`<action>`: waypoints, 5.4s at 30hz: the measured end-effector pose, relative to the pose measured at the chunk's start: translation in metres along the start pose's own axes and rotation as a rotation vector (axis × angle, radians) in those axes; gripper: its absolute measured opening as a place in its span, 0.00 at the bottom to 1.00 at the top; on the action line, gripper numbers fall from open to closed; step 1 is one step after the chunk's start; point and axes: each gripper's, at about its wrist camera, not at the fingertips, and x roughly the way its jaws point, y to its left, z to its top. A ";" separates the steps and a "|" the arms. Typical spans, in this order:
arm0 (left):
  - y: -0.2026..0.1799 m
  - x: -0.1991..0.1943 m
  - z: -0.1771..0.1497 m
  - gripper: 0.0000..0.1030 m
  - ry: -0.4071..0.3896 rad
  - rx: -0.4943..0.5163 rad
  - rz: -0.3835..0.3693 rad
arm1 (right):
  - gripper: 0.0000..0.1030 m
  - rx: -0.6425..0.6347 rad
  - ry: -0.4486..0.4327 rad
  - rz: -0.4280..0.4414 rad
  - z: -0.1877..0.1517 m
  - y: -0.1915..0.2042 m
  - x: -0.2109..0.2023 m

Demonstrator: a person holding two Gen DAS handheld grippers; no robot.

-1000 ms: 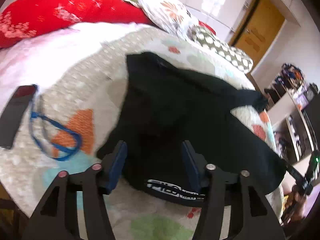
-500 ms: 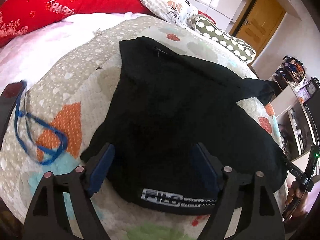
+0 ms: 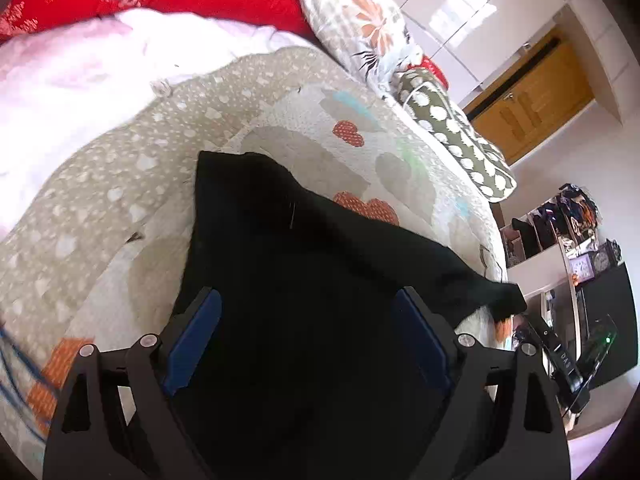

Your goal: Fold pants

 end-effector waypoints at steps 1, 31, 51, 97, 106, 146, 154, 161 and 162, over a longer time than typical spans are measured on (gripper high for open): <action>0.000 0.004 0.004 0.86 0.008 -0.004 0.003 | 0.64 -0.050 -0.009 -0.016 0.005 0.007 0.004; -0.026 0.092 0.053 0.86 0.055 -0.020 0.140 | 0.51 -0.612 0.066 -0.046 0.009 0.050 0.071; -0.056 -0.028 -0.012 0.12 -0.047 0.165 -0.030 | 0.02 -0.438 -0.076 -0.012 -0.034 0.016 -0.060; 0.032 -0.106 -0.122 0.59 -0.086 0.199 0.141 | 0.55 -0.337 -0.023 0.200 -0.137 0.110 -0.085; 0.009 -0.065 -0.116 0.59 -0.077 0.258 0.199 | 0.32 -0.389 0.137 0.173 -0.089 0.153 0.031; -0.058 -0.076 -0.149 0.76 -0.118 0.382 0.197 | 0.50 -0.229 0.125 0.196 -0.152 0.101 -0.045; -0.096 -0.047 -0.164 0.76 -0.029 0.445 0.104 | 0.61 -0.108 0.027 0.072 -0.165 0.031 -0.116; -0.121 -0.020 -0.175 0.76 0.021 0.499 0.088 | 0.62 0.052 0.002 -0.008 -0.180 -0.044 -0.155; -0.123 -0.017 -0.176 0.76 0.030 0.502 0.086 | 0.62 0.076 0.011 0.002 -0.182 -0.051 -0.154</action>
